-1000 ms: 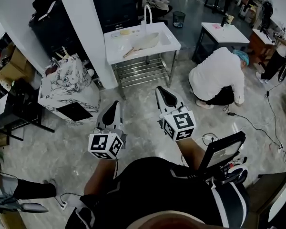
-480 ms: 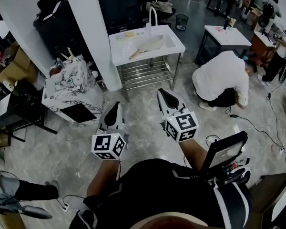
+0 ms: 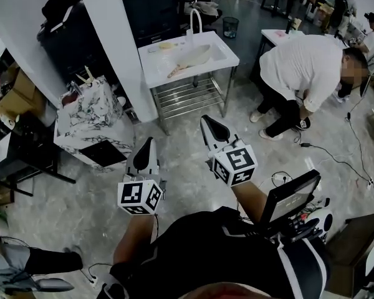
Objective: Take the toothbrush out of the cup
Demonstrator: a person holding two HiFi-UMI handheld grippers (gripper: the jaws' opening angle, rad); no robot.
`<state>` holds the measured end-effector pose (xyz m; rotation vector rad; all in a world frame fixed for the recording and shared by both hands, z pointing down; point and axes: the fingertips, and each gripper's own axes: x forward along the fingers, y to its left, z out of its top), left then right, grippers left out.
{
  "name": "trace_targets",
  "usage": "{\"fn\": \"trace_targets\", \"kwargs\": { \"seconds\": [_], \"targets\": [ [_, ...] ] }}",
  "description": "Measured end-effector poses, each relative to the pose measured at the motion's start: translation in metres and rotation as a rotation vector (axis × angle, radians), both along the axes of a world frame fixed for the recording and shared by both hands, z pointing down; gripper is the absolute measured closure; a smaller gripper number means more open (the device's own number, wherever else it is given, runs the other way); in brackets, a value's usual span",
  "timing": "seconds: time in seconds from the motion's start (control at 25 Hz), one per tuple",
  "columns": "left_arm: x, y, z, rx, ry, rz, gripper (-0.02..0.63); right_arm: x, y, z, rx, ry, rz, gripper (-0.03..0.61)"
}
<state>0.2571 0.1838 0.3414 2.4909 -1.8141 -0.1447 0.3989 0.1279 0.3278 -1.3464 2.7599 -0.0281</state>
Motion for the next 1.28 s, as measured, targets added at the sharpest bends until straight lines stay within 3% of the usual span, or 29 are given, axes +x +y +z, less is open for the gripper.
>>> {"fn": "trace_targets", "kwargs": {
  "seconds": [0.6,0.96,1.28],
  "targets": [
    [-0.041,0.008,-0.002,0.012,0.012,-0.014,0.614,-0.049,0.013,-0.007,0.011,0.009,-0.036,0.555],
    [-0.093,-0.025,-0.012,0.040,0.000,-0.127,0.614,-0.101,-0.033,-0.005,0.003,-0.007,-0.116,0.555],
    [-0.136,-0.079,-0.011,0.041,-0.007,-0.120,0.614,-0.148,-0.087,-0.006,0.023,-0.060,-0.145,0.555]
  ]
}}
